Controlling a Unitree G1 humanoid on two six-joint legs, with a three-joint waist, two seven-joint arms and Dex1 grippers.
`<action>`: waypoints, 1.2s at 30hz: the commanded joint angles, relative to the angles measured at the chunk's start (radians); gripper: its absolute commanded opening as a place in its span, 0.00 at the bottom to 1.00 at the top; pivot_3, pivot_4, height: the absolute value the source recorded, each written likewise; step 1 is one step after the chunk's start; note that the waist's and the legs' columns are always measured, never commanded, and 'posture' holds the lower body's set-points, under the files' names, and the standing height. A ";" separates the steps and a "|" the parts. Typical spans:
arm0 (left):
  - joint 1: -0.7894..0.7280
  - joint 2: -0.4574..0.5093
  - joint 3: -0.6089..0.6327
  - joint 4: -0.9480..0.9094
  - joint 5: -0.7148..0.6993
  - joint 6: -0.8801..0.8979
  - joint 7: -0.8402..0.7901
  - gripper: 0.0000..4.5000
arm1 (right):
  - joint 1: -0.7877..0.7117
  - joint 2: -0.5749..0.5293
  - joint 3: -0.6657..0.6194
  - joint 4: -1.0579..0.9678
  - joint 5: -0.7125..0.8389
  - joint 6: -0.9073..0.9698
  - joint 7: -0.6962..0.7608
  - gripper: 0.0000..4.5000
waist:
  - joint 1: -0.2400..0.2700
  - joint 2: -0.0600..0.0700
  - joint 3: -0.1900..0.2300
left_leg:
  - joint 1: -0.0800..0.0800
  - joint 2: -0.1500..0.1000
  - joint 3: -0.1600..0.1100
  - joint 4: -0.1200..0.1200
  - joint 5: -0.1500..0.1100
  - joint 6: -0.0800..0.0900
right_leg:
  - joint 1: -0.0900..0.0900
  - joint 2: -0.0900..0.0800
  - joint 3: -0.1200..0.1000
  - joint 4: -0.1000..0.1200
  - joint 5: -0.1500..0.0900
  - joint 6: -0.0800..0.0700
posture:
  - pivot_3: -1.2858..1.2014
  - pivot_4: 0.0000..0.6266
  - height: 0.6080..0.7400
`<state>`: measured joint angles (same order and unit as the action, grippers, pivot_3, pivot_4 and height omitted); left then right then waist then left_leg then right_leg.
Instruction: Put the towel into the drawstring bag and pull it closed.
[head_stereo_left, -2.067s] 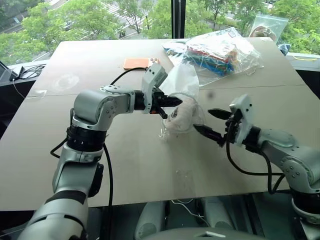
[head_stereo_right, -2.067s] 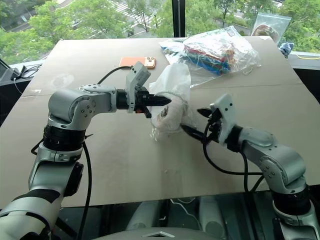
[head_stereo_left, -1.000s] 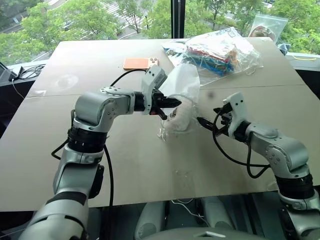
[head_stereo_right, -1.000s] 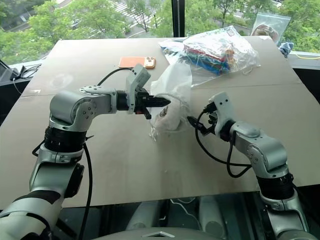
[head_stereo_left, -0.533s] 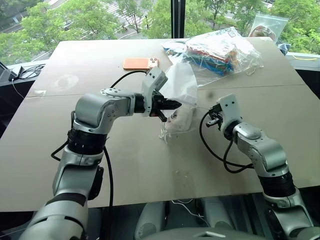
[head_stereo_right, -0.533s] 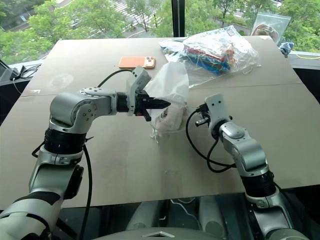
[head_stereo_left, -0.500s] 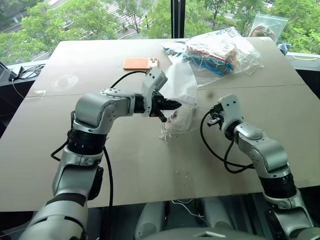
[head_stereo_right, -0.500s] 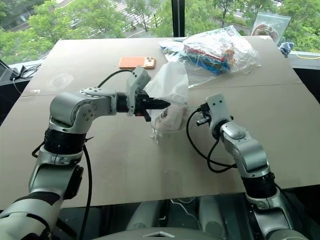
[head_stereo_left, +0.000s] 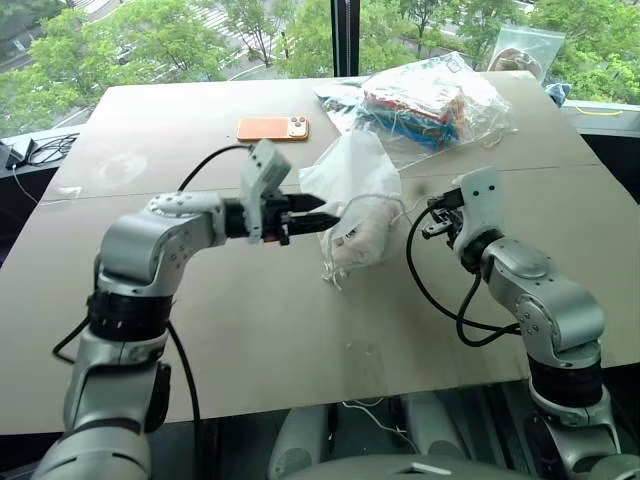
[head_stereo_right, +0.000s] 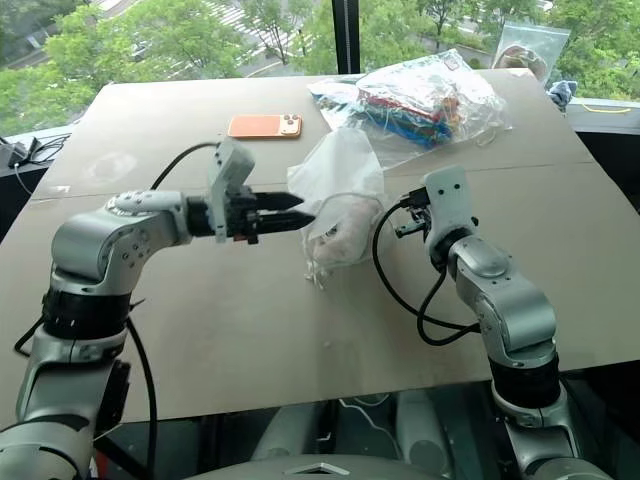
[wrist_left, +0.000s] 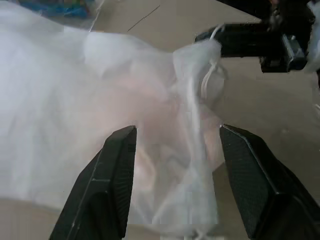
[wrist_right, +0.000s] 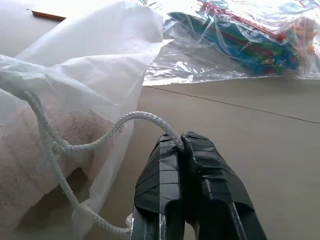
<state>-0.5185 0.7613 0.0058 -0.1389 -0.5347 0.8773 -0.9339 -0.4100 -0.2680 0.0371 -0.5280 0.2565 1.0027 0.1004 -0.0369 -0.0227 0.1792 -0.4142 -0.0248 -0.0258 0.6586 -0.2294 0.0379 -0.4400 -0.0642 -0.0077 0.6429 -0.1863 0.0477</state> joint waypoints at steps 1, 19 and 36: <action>0.105 0.038 0.062 -0.056 -0.012 -0.052 -0.031 0.61 | -0.008 0.010 -0.010 -0.031 -0.001 -0.008 0.002 0.00 | 0.002 0.000 0.000 | 0.000 0.000 0.000 0.000 0.000 0.000 | 0.000 0.000 0.000 0.000 0.000 0.000 | 0.52 0.24 1.00; 0.248 -0.126 -0.142 -0.134 0.210 -0.246 0.148 0.61 | -0.004 0.003 -0.012 0.009 -0.018 -0.029 0.037 0.00 | 0.022 0.000 0.000 | 0.000 0.000 -0.001 0.000 0.000 0.000 | 0.001 -0.001 -0.002 -0.001 0.000 0.000 | 0.52 0.24 1.00; 0.244 -0.299 -0.219 -0.025 0.354 -0.344 0.273 0.46 | 0.004 0.006 -0.014 0.009 -0.029 -0.029 0.029 0.00 | 0.030 0.001 -0.001 | 0.001 -0.001 -0.003 0.002 0.000 0.000 | 0.004 -0.001 -0.004 -0.001 0.000 0.000 | 0.52 0.24 1.00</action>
<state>-0.2893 0.4778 -0.1964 -0.1650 -0.1779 0.5209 -0.6700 -0.4014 -0.2620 0.0343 -0.4911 0.2337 0.9916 0.1281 -0.0069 -0.0215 0.1781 -0.4131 -0.0257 -0.0289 0.6610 -0.2294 0.0381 -0.4357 -0.0656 -0.0113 0.6422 -0.1859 0.0478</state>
